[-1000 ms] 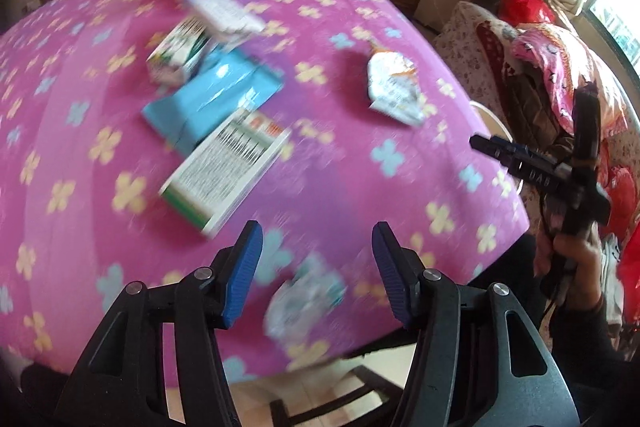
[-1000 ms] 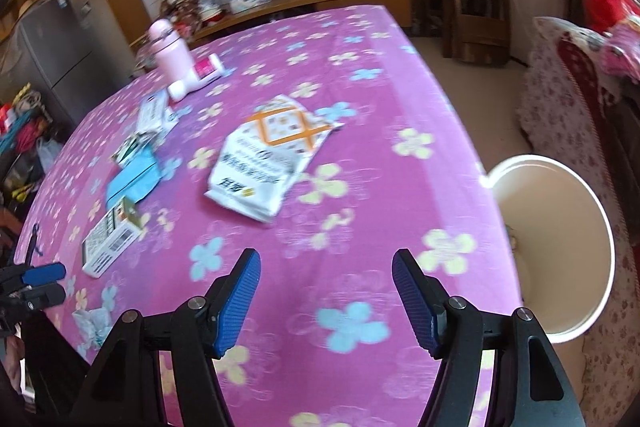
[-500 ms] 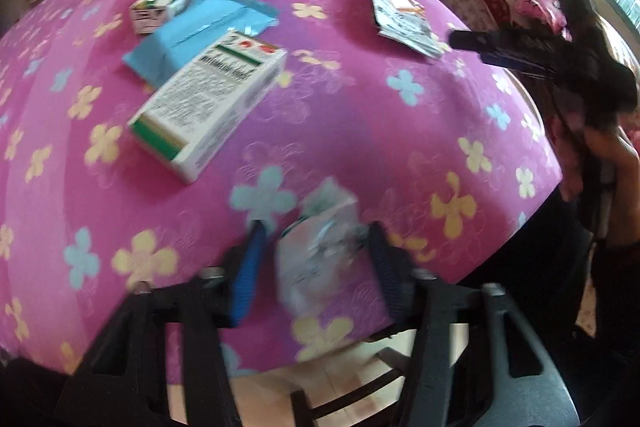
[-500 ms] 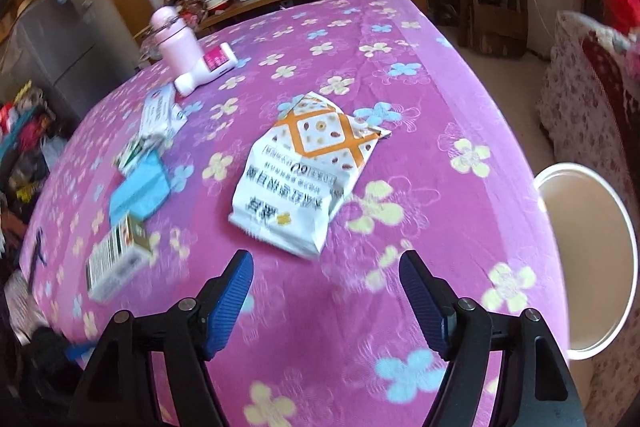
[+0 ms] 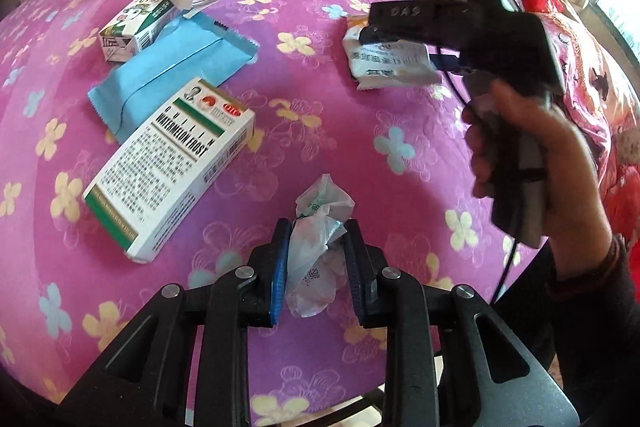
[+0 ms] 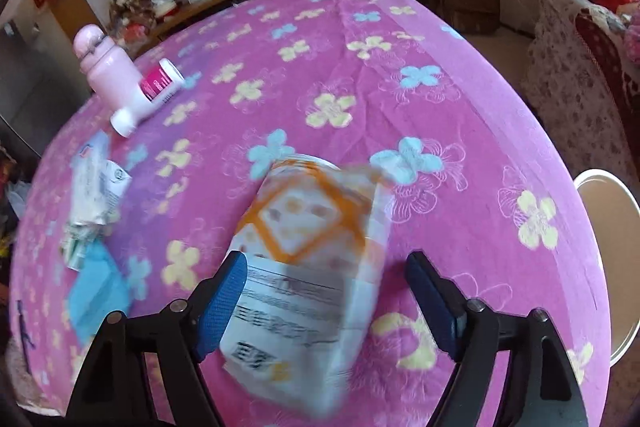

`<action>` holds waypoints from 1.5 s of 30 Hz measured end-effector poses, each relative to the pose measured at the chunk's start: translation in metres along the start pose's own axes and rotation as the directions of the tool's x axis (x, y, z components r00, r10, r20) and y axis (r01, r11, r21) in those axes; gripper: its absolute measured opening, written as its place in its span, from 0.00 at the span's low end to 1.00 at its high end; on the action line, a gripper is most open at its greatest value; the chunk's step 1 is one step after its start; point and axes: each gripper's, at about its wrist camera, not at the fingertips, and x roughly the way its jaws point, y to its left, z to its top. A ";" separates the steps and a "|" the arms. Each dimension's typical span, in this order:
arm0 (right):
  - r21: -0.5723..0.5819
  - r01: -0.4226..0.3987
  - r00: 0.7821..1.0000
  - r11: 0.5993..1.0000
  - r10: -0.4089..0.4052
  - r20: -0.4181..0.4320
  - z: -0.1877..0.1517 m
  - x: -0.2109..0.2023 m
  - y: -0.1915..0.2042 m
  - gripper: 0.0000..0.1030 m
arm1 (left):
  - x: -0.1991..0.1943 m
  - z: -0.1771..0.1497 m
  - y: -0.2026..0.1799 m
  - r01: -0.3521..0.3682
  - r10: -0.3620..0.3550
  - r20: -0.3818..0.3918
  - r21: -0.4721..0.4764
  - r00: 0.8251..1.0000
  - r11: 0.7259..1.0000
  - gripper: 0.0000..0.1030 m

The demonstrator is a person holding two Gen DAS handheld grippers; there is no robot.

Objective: Collect trash
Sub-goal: 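Grasp the clear plastic wrapper with the left gripper while the right gripper grasps the orange-patterned snack bag, then carry the wrapper and snack bag over the bucket and open both grippers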

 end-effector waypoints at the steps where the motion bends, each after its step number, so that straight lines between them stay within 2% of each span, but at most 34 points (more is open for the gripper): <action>1: -0.019 0.009 1.000 1.000 -0.009 0.004 0.000 0.001 0.000 0.78 | 0.001 0.001 -0.001 0.001 -0.001 -0.002 -0.001 1.000 1.000 0.23; 3: -0.069 -0.001 1.000 0.998 0.002 0.015 -0.003 0.000 0.001 0.73 | 0.004 0.004 -0.004 0.006 -0.006 -0.007 -0.008 1.000 1.000 0.23; 4: -0.084 0.001 1.000 0.996 0.001 0.021 -0.005 -0.002 0.000 0.54 | 0.002 0.004 -0.003 0.009 -0.009 -0.006 -0.012 1.000 1.000 0.23; 5: -0.106 0.007 1.000 0.994 -0.004 0.030 -0.006 -0.004 -0.002 0.27 | 0.002 0.006 -0.003 0.010 -0.010 -0.004 -0.017 1.000 1.000 0.23; 6: -0.122 -0.021 0.999 0.992 0.024 0.029 -0.009 -0.009 -0.006 0.26 | 0.003 0.009 -0.003 0.014 -0.014 -0.003 -0.024 1.000 1.000 0.23; 8: -0.127 -0.082 0.996 0.989 0.086 0.027 -0.012 -0.019 -0.013 0.16 | 0.002 0.013 -0.005 0.033 -0.033 -0.001 -0.039 0.999 0.999 0.23; 10: -0.143 -0.110 0.992 0.984 0.117 0.041 -0.018 -0.033 -0.019 0.12 | 0.002 0.017 -0.011 0.036 -0.036 0.004 -0.040 0.999 0.999 0.23; 16: -0.156 -0.161 0.980 0.975 0.177 0.093 -0.039 -0.078 -0.050 0.11 | 0.004 0.028 -0.036 0.043 -0.043 0.019 -0.014 0.999 0.999 0.23; 21: -0.112 -0.159 0.976 0.981 0.173 0.133 -0.051 -0.107 -0.090 0.11 | 0.011 0.043 -0.066 0.060 -0.060 0.033 0.024 0.998 0.998 0.23; 26: -0.059 -0.124 0.978 0.991 0.132 0.162 -0.060 -0.126 -0.134 0.11 | 0.024 0.056 -0.101 0.067 -0.070 0.032 0.076 0.997 0.995 0.23; 37: 0.057 -0.059 0.982 0.997 0.048 0.183 -0.072 -0.141 -0.215 0.11 | 0.053 0.078 -0.166 0.103 -0.107 0.016 0.155 0.994 0.983 0.23; 45: 0.140 0.006 0.985 0.990 -0.030 0.169 -0.078 -0.138 -0.266 0.11 | 0.078 0.102 -0.213 0.197 -0.195 -0.027 0.161 0.980 0.967 0.23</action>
